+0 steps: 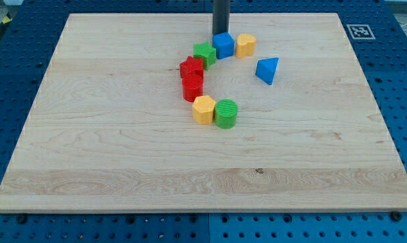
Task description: Slide blue triangle a bit down
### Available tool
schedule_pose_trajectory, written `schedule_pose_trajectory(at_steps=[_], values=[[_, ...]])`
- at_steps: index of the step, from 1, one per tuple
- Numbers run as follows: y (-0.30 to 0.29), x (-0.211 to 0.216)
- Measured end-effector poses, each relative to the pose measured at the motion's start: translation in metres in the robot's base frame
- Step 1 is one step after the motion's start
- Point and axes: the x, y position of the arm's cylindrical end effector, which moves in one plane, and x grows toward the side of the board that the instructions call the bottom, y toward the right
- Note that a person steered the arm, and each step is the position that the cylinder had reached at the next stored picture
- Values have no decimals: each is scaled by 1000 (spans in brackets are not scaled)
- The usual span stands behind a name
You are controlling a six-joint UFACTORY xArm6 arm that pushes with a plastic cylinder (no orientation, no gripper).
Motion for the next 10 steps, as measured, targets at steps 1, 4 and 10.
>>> schedule_pose_trajectory(at_steps=[1,4,10], values=[[47,-36],[144,15],[77,166]])
